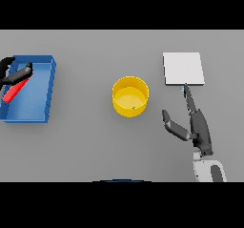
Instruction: Pick up the red beaker and tilt it to pour out 1 green nut into yellow bowl. Pick up the yellow bowl and place it on the metallic measuring scale.
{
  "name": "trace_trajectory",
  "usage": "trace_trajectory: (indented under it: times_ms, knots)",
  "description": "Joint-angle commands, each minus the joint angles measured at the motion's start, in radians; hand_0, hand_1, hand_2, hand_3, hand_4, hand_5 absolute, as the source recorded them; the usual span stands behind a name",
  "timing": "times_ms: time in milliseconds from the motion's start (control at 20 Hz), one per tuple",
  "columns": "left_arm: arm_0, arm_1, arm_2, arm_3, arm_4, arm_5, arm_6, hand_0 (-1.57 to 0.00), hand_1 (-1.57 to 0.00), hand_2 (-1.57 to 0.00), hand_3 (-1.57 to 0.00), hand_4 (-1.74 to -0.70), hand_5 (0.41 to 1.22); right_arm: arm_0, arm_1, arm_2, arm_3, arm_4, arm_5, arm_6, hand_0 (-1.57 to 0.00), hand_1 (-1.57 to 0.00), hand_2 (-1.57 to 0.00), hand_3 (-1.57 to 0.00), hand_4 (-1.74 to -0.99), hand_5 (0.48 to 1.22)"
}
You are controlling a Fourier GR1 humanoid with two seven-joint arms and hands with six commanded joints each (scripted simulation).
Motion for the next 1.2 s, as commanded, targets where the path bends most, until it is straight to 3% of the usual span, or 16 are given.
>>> trace_trajectory:
  times_ms: [0,300,400,600,800,900,1050,1150]
  knots:
    - [0.004,0.005,0.002,-0.003,-0.002,0.003,-0.008,-0.19,-0.16,-0.16,-0.15,-0.8,0.679,0.014,0.001,0.004,-0.003,0.0,0.004,0.001,0.0,0.0,0.0,0.0,-1.188,0.668]
    - [-0.025,-0.017,0.04,0.038,0.01,0.028,-0.077,-0.05,-0.04,-0.04,-0.04,-0.79,0.671,0.001,0.0,0.03,0.001,0.084,-0.033,0.043,0.0,0.0,0.0,0.0,-1.198,0.662]
    - [-0.023,-0.021,0.037,0.038,0.004,0.035,-0.087,-0.03,-0.03,-0.03,-0.02,-0.78,0.679,-0.031,-0.023,0.049,-0.005,0.077,0.017,0.018,0.0,0.0,0.0,0.0,-1.162,0.694]
    - [-0.032,-0.045,0.027,0.04,0.005,0.038,-0.08,-0.01,-0.01,-0.01,-0.01,-0.79,0.704,-0.142,-0.121,0.079,0.014,0.133,0.108,0.053,0.0,0.0,0.0,0.0,-1.234,0.707]
    - [-0.022,-0.033,0.027,0.027,0.007,0.038,-0.086,0.0,0.0,0.0,0.0,-0.79,0.709,-0.258,-0.211,0.159,0.055,0.276,0.178,0.112,0.0,0.0,0.0,0.0,-1.282,0.677]
    - [-0.016,-0.032,0.025,0.028,0.008,0.036,-0.083,0.0,0.0,0.0,0.0,-0.8,0.708,-0.324,-0.264,0.202,0.074,0.345,0.217,0.093,0.0,0.0,0.0,0.0,-1.278,0.669]
    - [-0.021,-0.044,0.022,0.038,0.002,0.042,-0.095,0.0,0.0,0.0,0.0,-0.79,0.719,-0.42,-0.304,0.263,0.121,0.408,0.279,0.06,0.0,0.0,0.0,0.0,-1.27,0.664]
    - [-0.02,-0.038,0.027,0.041,0.006,0.042,-0.096,0.0,0.0,0.0,0.0,-0.8,0.722,-0.475,-0.285,0.301,0.174,0.44,0.298,0.074,0.0,0.0,0.0,0.0,-1.271,0.658]
